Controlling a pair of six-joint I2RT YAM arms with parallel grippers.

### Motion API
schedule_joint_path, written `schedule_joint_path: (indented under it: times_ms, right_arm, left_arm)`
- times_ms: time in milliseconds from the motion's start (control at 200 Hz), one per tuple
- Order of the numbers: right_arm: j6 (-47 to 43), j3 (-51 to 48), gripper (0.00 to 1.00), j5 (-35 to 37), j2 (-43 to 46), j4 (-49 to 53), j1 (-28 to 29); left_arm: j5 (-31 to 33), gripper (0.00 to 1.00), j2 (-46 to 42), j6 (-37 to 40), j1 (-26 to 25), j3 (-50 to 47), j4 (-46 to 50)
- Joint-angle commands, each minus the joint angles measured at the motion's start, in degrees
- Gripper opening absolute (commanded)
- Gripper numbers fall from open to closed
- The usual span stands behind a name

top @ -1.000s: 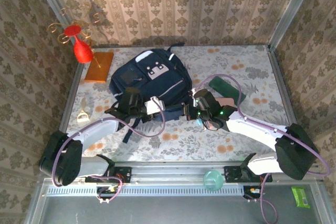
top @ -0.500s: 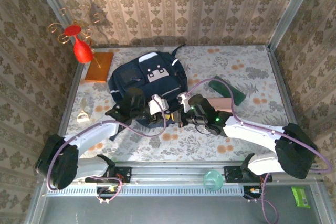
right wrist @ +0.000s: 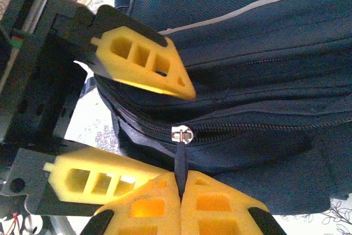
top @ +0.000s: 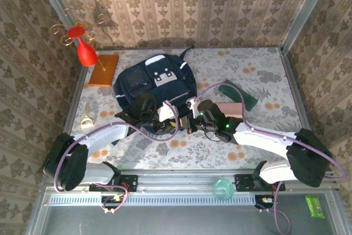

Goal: Pack the student bag

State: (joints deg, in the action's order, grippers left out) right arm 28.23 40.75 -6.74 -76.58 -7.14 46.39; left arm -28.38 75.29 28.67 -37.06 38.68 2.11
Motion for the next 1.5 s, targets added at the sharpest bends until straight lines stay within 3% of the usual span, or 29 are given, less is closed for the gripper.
schedule_joint_path:
  times_ms: [0,425,1250,1495]
  right_arm:
    - [-1.09,0.05,0.0,4.13,0.12,-0.27,0.18]
    - [2.64,-1.02,0.0,13.4,-0.43,3.36,0.09]
    - [2.13,1.55,0.0,32.3,7.56,19.87,-0.49]
    - [0.52,2.75,0.0,38.3,6.26,22.3,-1.01]
  left_arm:
    - [0.77,0.45,0.01,1.79,0.24,1.85,3.38]
    - [4.14,0.0,1.8,6.38,0.8,4.84,10.54]
    - [7.19,0.0,-2.15,6.27,2.34,1.99,6.68]
    - [4.83,0.0,-3.52,6.4,2.69,1.07,6.07]
